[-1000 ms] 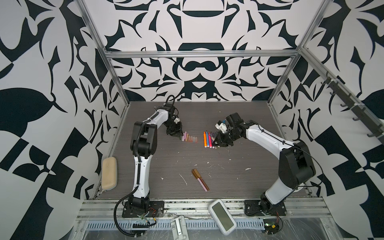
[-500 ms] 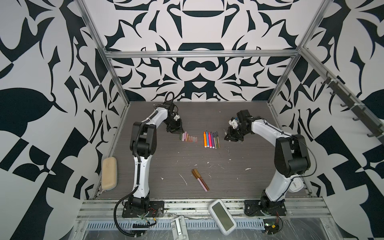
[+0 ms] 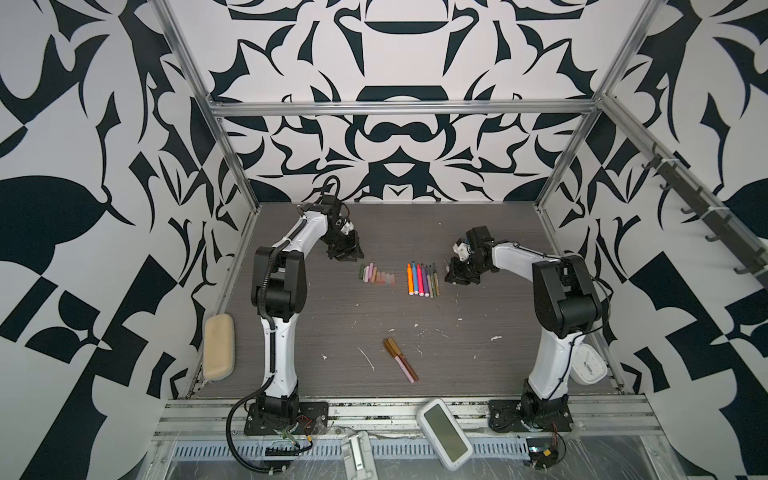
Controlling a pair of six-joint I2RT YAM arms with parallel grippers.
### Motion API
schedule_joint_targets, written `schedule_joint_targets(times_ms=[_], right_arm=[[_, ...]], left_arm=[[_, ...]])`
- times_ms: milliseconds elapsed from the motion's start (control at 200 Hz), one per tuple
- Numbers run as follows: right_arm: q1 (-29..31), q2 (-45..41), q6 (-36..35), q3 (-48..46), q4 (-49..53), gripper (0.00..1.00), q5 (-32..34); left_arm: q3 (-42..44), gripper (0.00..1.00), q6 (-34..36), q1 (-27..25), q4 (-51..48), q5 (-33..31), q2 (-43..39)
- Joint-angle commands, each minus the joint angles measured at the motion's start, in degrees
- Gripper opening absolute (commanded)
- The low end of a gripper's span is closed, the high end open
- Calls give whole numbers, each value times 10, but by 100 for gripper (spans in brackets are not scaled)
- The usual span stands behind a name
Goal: Open the pen caps
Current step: 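Lower the uncapped cream pen into the marker row and open the right gripper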
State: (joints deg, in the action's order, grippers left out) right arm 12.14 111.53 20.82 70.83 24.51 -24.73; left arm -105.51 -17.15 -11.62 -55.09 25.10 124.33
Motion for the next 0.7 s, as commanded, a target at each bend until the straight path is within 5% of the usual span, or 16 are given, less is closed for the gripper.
schedule_joint_targets(times_ms=[0,405,695], right_arm=[[3,-27,8,-21,-20,1,-15],[5,-38,32,-62,-54,6,-48],[5,-43,39,-70,-65,47,-44]], left_arm=[[11,29,-16,11,-9,20,-20],[24,28,-38,23,14,38,-17],[27,28,-40,24,16,38,-17]])
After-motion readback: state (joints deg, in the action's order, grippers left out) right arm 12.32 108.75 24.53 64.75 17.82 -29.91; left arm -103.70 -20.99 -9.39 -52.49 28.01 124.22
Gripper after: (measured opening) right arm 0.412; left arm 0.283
